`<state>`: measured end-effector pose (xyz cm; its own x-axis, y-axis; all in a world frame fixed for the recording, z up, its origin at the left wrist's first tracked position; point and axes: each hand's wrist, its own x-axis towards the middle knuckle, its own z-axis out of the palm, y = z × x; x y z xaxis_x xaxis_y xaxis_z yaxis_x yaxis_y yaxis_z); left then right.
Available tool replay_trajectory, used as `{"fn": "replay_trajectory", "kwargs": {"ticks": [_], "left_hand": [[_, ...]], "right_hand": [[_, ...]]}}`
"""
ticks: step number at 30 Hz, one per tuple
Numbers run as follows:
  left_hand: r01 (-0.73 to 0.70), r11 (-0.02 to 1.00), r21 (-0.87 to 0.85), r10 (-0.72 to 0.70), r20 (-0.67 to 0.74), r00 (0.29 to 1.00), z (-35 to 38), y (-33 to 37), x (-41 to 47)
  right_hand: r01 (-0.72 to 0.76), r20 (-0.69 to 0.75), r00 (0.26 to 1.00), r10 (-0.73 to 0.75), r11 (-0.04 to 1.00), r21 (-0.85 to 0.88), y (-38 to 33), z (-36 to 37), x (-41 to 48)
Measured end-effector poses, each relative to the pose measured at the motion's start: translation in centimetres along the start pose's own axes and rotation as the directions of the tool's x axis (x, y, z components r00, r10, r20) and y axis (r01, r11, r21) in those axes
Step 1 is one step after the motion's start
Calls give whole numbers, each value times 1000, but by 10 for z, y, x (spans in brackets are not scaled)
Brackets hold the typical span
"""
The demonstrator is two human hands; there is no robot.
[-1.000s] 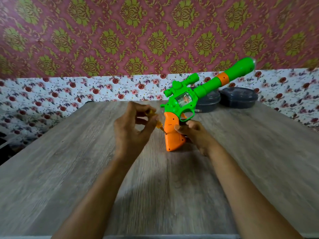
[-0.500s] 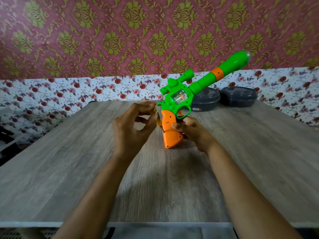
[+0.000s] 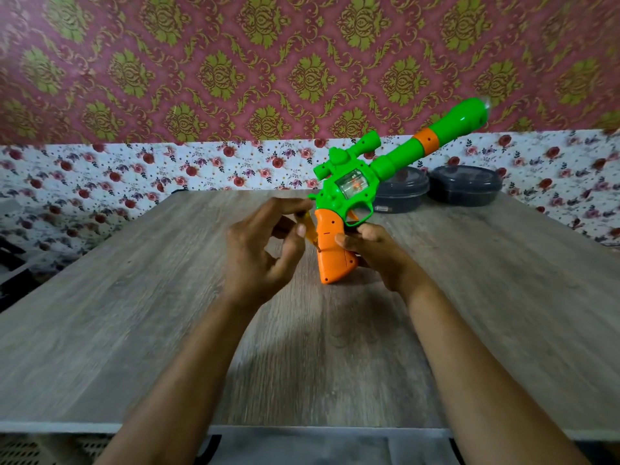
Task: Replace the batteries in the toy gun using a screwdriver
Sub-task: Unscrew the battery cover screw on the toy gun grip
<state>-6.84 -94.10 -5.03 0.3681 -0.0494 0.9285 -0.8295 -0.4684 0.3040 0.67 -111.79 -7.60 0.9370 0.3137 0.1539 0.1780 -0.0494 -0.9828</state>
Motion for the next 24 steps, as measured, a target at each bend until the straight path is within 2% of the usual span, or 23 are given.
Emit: {"fn": "replay_trajectory", "kwargs": {"ticks": [8, 12, 15, 20, 24], "left_hand": [[-44, 990, 132, 49, -33, 998, 1, -2, 4], [35, 997, 65, -27, -110, 994, 1, -4, 4], [81, 997, 11, -80, -67, 995, 2, -3, 4], [91, 996, 18, -91, -1, 996, 4, -2, 1], [113, 992, -54, -112, 13, 994, 2, 0, 2]], "right_hand": [[-1, -14, 1000, 1, 1000, -3, -3, 1, -3], [-5, -17, 1000, 5, 1000, 7, 1, 0, 0], [1, -12, 1000, 0, 1000, 27, 2, -2, 0], [9, 8, 1000, -9, 999, 52, 1, -1, -2], [0, 1, 1000, 0, 999, 35, 0, 0, -2]]}}
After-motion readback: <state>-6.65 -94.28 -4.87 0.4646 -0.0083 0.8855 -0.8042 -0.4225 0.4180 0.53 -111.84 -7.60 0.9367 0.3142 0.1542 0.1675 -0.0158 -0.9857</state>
